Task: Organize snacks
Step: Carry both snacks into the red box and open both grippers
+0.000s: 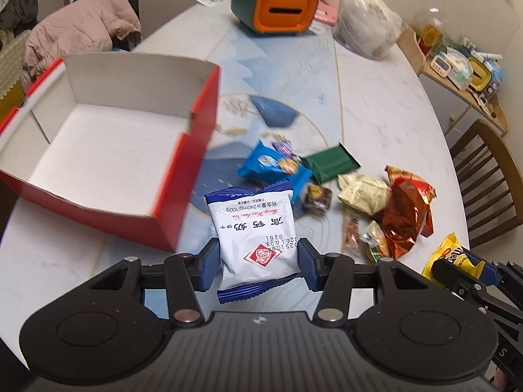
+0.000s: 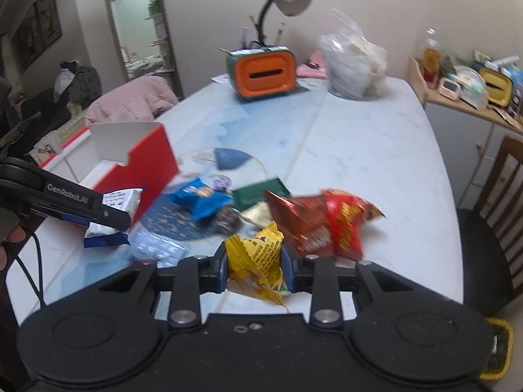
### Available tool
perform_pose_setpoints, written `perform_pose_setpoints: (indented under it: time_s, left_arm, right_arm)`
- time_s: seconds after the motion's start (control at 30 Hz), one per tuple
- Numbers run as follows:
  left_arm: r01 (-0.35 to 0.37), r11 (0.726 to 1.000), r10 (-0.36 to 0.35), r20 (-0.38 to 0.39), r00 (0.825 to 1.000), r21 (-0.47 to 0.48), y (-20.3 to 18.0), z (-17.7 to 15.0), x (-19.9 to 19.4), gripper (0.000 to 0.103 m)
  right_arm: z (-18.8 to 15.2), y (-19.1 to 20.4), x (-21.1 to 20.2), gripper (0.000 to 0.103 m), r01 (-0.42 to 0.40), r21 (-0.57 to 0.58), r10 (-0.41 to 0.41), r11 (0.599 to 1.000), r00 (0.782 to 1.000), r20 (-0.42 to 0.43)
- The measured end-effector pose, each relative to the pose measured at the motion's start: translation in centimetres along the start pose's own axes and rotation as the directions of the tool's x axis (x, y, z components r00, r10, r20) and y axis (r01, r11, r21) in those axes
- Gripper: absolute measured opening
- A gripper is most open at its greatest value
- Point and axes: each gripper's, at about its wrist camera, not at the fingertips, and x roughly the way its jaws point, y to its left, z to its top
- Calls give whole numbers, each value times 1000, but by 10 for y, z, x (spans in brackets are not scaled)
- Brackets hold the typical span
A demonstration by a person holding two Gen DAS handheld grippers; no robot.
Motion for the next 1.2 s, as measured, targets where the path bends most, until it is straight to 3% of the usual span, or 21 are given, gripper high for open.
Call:
perform_pose_setpoints:
  time_s: [0.37, 0.63, 0.93, 1.2]
  left_arm:
    - [14, 1000, -14, 53, 998, 1, 68, 31, -25, 50]
    - [-20, 1000, 21, 62, 998, -19, 135, 56, -27, 50]
    - [-61, 998, 62, 47, 997, -11, 198, 87, -11, 50]
    - [-103, 994, 103, -9, 995, 34, 233, 110, 22, 50]
  right_arm:
    - [48, 86, 20, 30, -57, -95, 60, 994, 998, 28]
    - [81, 155, 60, 30, -94, -155, 99, 983, 995, 26]
    - [104, 217, 114, 30, -107, -192, 106, 976, 994, -13]
    - [113, 245, 171, 30, -113, -158, 98, 981, 990, -99]
